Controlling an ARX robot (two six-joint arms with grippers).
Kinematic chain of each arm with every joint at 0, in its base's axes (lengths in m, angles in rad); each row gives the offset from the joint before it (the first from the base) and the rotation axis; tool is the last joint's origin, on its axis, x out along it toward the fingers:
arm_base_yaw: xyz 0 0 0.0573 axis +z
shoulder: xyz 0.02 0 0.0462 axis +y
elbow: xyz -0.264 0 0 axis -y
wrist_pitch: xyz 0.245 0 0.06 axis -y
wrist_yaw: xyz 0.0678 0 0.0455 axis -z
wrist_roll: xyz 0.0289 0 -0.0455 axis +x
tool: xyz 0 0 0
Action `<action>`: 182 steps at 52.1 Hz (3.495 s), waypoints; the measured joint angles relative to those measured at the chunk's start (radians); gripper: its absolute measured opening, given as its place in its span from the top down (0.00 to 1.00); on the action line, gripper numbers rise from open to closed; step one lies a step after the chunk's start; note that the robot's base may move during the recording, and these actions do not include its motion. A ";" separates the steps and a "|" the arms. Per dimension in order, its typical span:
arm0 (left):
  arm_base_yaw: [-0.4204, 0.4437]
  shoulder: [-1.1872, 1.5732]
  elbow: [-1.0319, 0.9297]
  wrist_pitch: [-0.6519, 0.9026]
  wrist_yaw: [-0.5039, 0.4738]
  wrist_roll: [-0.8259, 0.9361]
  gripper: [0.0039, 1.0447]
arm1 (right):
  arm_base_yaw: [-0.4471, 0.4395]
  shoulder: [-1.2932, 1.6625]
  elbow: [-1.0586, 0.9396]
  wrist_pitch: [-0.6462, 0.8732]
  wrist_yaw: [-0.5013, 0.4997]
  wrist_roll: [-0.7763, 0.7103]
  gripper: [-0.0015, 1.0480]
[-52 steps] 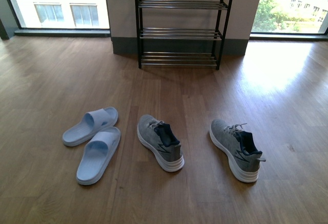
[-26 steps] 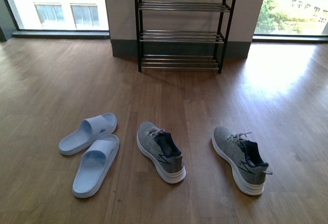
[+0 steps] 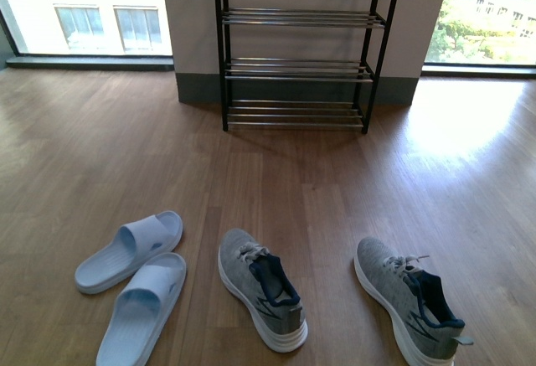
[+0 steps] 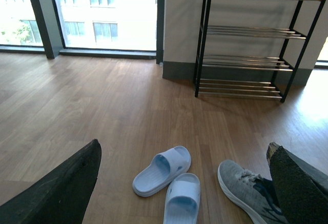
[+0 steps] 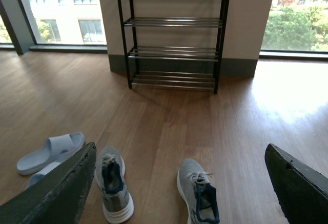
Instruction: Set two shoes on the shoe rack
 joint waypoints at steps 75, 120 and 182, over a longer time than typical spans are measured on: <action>0.000 0.000 0.000 0.000 0.002 0.000 0.09 | 0.000 0.000 0.000 0.000 0.003 0.000 0.09; 0.000 0.000 0.000 0.000 0.001 0.000 0.09 | 0.399 0.203 0.129 -0.133 0.591 0.222 0.09; 0.000 0.000 0.000 0.000 0.001 0.000 0.09 | -0.010 2.478 0.546 1.064 0.187 -0.306 0.09</action>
